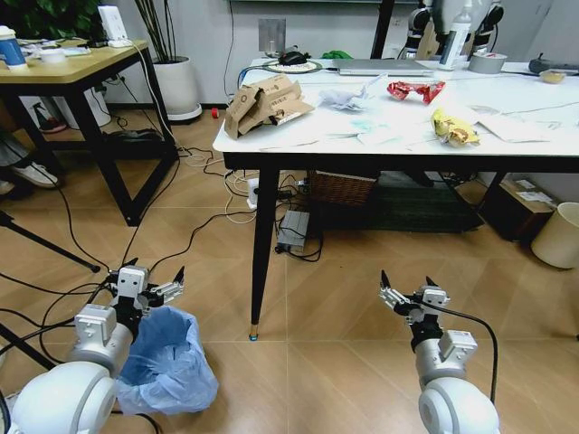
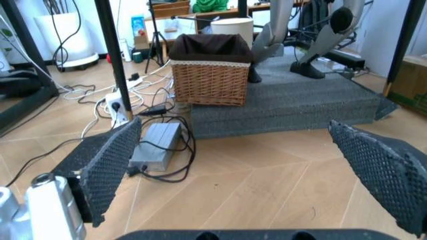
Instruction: Pick up the trash bin and place the trash from the table into it.
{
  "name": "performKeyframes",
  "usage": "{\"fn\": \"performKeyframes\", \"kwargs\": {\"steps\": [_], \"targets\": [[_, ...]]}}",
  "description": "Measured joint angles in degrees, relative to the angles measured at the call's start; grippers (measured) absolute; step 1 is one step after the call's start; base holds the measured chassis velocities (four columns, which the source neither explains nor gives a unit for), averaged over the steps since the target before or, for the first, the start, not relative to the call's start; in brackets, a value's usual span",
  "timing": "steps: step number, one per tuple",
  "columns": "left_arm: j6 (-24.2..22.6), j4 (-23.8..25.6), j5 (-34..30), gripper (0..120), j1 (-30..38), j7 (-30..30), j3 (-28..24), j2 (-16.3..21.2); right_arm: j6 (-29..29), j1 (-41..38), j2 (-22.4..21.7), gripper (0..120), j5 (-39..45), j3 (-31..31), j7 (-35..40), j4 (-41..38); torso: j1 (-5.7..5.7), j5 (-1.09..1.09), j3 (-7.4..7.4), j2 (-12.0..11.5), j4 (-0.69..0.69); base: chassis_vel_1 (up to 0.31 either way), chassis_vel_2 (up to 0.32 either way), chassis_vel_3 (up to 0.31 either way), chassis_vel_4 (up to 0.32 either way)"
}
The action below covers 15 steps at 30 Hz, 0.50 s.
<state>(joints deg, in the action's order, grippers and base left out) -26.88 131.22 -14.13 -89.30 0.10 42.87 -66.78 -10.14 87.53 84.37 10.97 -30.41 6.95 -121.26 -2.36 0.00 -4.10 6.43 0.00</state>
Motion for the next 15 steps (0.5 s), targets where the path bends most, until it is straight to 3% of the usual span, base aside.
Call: {"fn": "performKeyframes", "kwargs": {"steps": [11,15], "targets": [[-0.5,-0.6,-0.3,100,0.6,-0.4,-2.0,0.6,-0.1,-0.4,-0.1,100,0.0,-0.2,0.0,0.2,0.19,0.0,2.16,-2.3,0.0,0.0,0.0,0.0,0.0],[-3.0,-0.6,-1.9,100,-1.3,-2.6,-1.4,1.6,0.0,-0.5,0.4,100,0.0,-0.2,0.0,0.6,0.34,0.0,2.51,-2.9,0.01,0.0,0.0,0.0,0.0]]}}
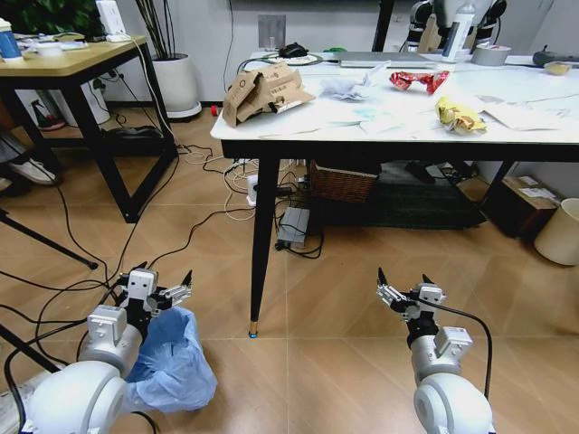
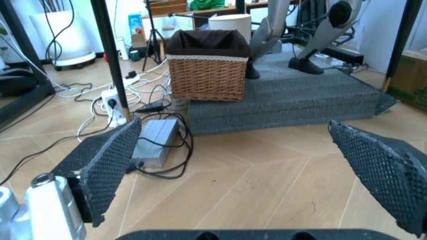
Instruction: Pick up the trash bin and place the trash from the table into it.
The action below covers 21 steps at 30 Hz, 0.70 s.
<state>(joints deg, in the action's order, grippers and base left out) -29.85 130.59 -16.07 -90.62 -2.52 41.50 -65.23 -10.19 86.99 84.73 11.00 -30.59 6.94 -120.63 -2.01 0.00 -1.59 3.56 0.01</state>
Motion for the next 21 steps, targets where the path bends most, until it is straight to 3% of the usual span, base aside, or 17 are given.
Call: {"fn": "performKeyframes", "kwargs": {"steps": [6,13,21], "targets": [[-3.1,1.2,-3.1,100,-5.1,-2.9,3.1,2.3,-0.1,-0.6,0.2,100,0.0,0.3,0.1,0.5,0.04,0.0,-0.02,0.0,-0.02,0.0,0.0,0.0,0.0],[-7.4,-2.0,-6.2,100,-9.3,-4.3,5.4,5.4,0.0,-1.4,0.7,100,-0.1,0.5,0.5,2.8,0.04,0.0,-0.18,0.2,-0.02,0.0,0.0,0.0,0.0],[-12.0,-7.5,-15.1,100,-6.5,-8.5,4.9,10.6,0.4,-3.3,0.5,100,1.1,-0.1,1.4,5.1,0.0,0.02,-0.31,0.3,-0.01,0.0,0.0,0.0,0.0]]}}
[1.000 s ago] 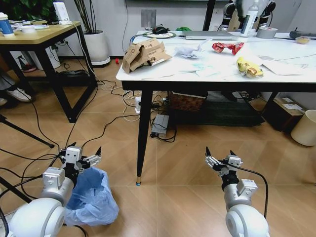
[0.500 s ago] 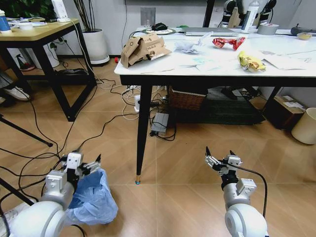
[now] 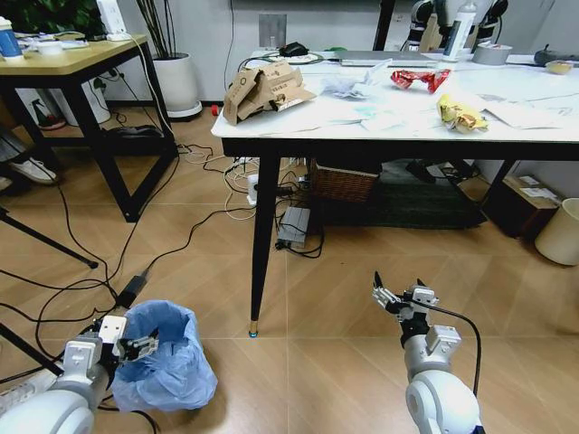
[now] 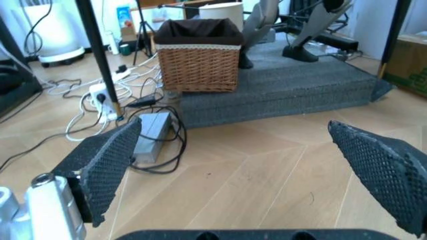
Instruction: Pick up the trash bin and place the trash from the table into it.
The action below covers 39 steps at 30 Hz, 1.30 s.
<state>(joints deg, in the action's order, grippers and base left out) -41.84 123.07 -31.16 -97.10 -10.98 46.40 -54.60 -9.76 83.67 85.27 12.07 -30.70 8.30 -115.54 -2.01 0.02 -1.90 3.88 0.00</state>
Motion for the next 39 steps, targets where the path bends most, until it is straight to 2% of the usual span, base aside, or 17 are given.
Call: {"fn": "performKeyframes", "kwargs": {"steps": [5,8,15,20,29,39], "targets": [[-0.6,-1.4,-5.9,100,1.8,-2.5,0.2,4.0,0.0,-0.8,0.1,100,0.4,-0.3,0.2,1.1,-0.02,-0.02,-0.05,0.1,0.0,0.0,0.0,0.0,0.0],[-0.6,-4.0,-8.0,100,3.5,-2.0,0.2,6.8,0.2,-1.2,0.1,100,0.6,-0.6,0.2,2.0,-0.03,-0.02,-0.09,0.1,0.0,0.0,0.0,0.0,0.0],[-0.5,-10.4,-9.4,100,8.1,0.2,-0.6,8.8,0.8,-1.6,0.3,100,0.6,-1.1,0.3,3.9,-0.04,-0.02,-0.15,0.2,0.0,0.0,0.0,0.0,0.0],[-0.5,-12.9,-8.6,100,9.0,2.5,-1.3,9.0,0.9,-1.8,0.5,100,0.4,-1.0,0.3,4.7,-0.05,-0.01,-0.17,0.2,0.0,0.0,0.0,0.0,0.0],[-0.4,-15.7,-3.5,100,7.6,7.1,-1.8,7.5,1.4,-2.2,2.4,100,-1.8,0.1,0.3,6.3,-0.05,-0.02,-0.2,0.3,0.0,0.0,0.0,0.0,0.0],[-0.3,-20.1,-1.4,100,9.1,9.2,-3.0,6.0,2.2,-2.4,3.6,100,-3.3,1.1,0.4,7.9,-0.06,-0.02,-0.23,0.3,0.0,0.0,0.0,0.0,0.0]]}}
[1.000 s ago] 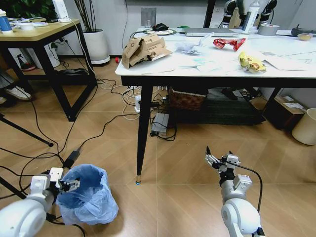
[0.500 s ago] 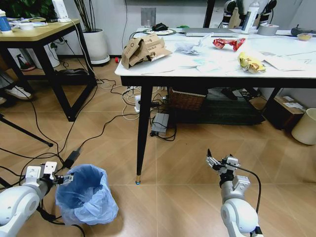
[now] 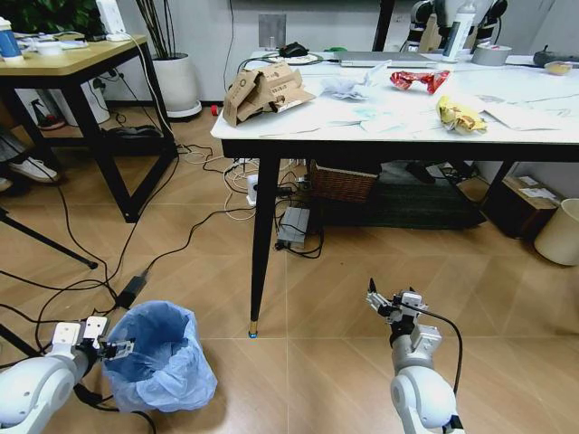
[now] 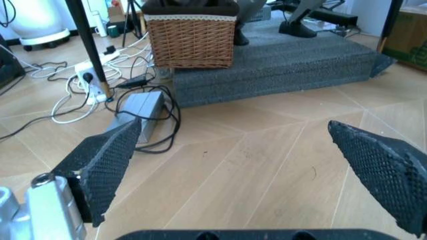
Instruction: Pick up the trash bin and place the trash from the table into it.
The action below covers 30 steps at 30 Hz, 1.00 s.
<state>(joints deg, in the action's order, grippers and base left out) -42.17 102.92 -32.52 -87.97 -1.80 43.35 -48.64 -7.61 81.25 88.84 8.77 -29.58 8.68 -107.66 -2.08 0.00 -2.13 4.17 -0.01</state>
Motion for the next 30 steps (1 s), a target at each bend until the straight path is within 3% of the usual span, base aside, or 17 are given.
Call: {"fn": "performKeyframes", "kwargs": {"steps": [30], "targets": [[0.0,-4.2,2.5,100,2.7,3.4,-3.1,-2.5,-0.1,-0.5,1.0,100,-0.4,1.0,0.3,0.2,-0.01,0.0,-0.03,0.0,0.0,0.0,0.0,0.0,0.0]]}}
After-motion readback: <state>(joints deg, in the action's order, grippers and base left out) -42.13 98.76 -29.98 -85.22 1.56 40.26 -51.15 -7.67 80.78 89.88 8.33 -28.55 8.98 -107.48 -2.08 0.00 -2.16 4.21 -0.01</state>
